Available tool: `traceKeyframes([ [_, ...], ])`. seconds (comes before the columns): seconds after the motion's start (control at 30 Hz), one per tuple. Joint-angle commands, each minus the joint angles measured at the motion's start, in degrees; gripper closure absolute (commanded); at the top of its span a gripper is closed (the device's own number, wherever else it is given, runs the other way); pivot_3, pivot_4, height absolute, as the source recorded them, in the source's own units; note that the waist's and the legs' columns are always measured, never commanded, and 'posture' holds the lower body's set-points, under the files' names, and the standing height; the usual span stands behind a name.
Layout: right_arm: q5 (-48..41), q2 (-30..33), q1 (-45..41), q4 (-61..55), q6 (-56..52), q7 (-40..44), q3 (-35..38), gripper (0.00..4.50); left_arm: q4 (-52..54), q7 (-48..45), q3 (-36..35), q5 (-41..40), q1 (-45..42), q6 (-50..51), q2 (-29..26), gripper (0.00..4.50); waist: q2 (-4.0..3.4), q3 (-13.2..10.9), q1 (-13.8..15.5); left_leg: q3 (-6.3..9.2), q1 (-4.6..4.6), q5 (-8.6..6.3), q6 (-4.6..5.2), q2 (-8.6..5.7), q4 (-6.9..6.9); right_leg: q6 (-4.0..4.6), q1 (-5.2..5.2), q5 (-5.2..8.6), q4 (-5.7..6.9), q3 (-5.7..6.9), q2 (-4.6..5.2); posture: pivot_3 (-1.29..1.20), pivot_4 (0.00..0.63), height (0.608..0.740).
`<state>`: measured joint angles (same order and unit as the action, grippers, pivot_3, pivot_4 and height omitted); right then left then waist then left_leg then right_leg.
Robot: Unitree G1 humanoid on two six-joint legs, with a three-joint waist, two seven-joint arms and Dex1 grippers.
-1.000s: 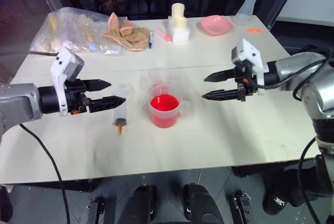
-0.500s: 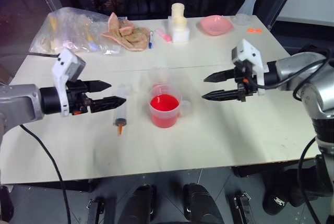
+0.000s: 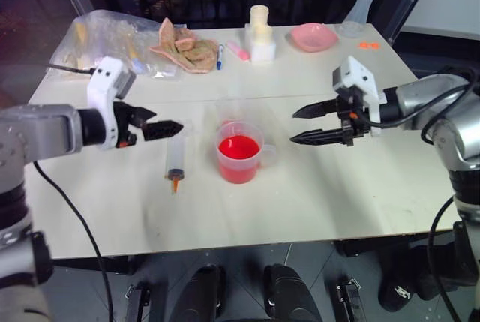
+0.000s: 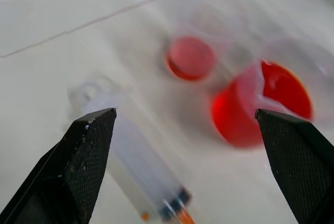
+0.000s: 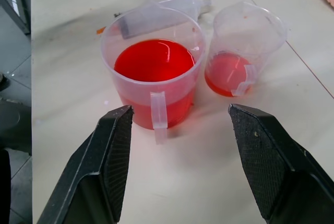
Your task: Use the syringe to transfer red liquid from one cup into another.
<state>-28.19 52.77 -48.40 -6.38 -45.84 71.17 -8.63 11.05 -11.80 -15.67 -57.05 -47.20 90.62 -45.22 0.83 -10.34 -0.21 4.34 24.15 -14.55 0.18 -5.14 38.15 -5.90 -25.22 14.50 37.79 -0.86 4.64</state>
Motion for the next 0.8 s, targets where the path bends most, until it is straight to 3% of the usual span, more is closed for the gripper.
traceKeyframes([
  [0.03, 0.21, 0.3, -1.56, -0.69, 0.18, 0.15, 1.28, 1.46, -9.43, 14.61, -1.7, 2.85, -7.86, 1.88, 3.85, 0.04, 0.01, 0.0, -0.02, 0.0, 0.0, 0.01, -0.01, 0.0, 0.01, 0.0, 0.0, 0.0, 0.05, 0.0, 0.0, 0.0, 0.15, 0.74],
  [0.2, 0.61, 0.04, -1.99, -0.2, 0.3, 0.55, 0.74, 1.46, -32.41, 30.55, 13.26, 3.1, -22.16, 1.88, 3.95, 0.04, 0.02, 0.0, -0.31, 0.0, 0.01, 0.15, -0.27, -0.03, 0.03, -0.01, -0.1, 0.0, 0.21, -0.02, 0.01, 0.0, 0.15, 0.74],
  [0.4, 1.12, -0.24, -2.26, 0.19, 0.46, 1.04, 0.46, 1.46, -56.02, 39.39, 22.08, -1.68, -33.17, 1.88, 7.24, 0.04, 0.02, 0.0, -0.42, -0.02, 0.0, 0.16, -0.27, -0.04, 0.0, -0.02, -0.17, 0.0, 0.3, -0.05, 0.02, 0.0, 0.15, 0.74],
  [0.57, 1.29, -0.45, -2.21, 0.14, 0.38, 0.84, 0.61, 1.46, -75.44, 40.95, 22.37, 0.14, -42.81, 1.88, 10.97, 0.04, 0.16, -0.09, -0.37, -0.02, 0.1, 0.17, -0.29, -0.06, 0.03, -0.02, -0.21, 0.0, 0.28, -0.03, 0.02, 0.0, 0.15, 0.74],
  [0.8, 1.07, -0.19, -1.47, -0.27, 0.35, 0.37, 1.24, 1.46, -89.9, 38.0, 18.77, 8.18, -49.38, 1.88, 14.68, 0.04, 0.17, -0.09, -0.46, -0.03, 0.14, 0.19, -0.34, -0.08, 0.03, -0.04, -0.24, 0.0, 0.27, -0.02, 0.03, 0.0, 0.15, 0.74],
])
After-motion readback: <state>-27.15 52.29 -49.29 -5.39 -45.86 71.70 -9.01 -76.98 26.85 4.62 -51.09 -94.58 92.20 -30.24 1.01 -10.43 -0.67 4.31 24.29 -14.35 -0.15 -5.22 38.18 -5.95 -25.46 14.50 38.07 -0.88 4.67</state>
